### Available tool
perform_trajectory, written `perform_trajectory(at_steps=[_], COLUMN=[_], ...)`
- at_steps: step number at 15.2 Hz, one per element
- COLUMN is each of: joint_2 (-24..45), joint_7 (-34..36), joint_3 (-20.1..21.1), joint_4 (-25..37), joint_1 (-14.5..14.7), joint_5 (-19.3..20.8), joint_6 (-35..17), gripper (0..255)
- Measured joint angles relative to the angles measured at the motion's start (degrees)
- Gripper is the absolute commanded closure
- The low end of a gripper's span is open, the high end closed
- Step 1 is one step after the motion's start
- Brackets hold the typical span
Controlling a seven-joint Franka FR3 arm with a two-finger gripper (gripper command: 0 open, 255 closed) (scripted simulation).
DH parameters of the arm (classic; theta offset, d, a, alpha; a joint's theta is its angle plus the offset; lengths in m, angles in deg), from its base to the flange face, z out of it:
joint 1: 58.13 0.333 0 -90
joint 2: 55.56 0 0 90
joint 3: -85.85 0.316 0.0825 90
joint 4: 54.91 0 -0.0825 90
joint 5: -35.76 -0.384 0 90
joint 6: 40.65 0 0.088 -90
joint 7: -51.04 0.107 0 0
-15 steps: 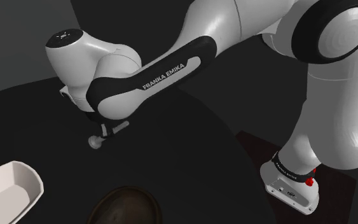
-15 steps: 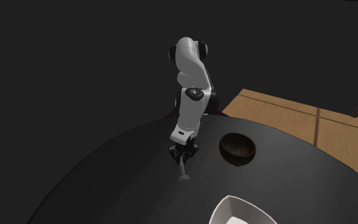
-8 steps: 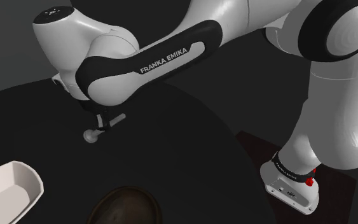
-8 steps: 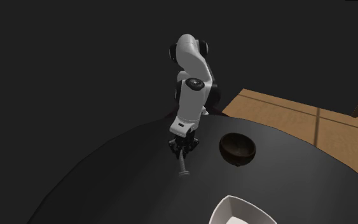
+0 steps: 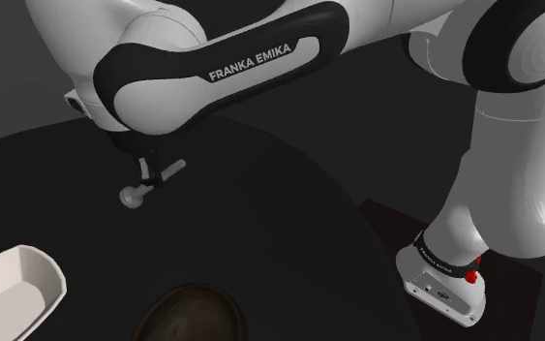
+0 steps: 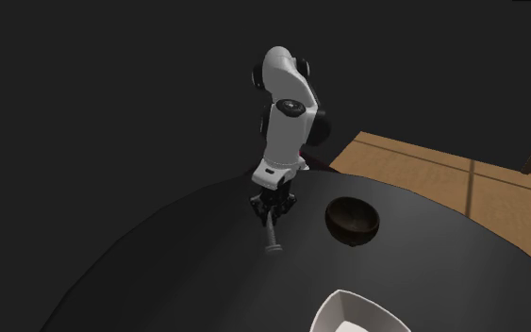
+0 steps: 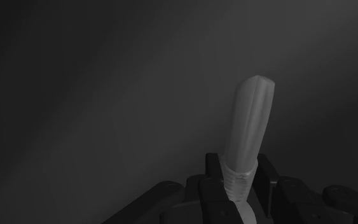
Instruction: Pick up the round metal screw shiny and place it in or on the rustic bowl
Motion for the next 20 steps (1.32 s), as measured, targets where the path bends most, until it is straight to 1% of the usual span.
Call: perform_trajectory(at_steps=[7, 9, 12, 13, 15, 20], joint_2=[-0.51, -1.77, -4.81, -6.36, -7.15, -11.07], joint_7=[-1.01, 0.19, 2.96, 3.99, 6.13, 11.55], joint_3=[0.22, 0.69, 1.85, 2.31, 3.11, 5.39], joint_4=[4.43, 3.02, -0.97, -3.20, -4.23, -9.16], joint_1=[0.27, 0.85, 2.05, 2.33, 3.63, 6.39], joint_5=[-0.51, -0.77, -1.45, -1.90, -1.96, -3.08], joint_6=[4.78, 4.79, 4.14, 3.52, 3.60, 3.21], gripper=[255, 255, 255, 255, 255, 255])
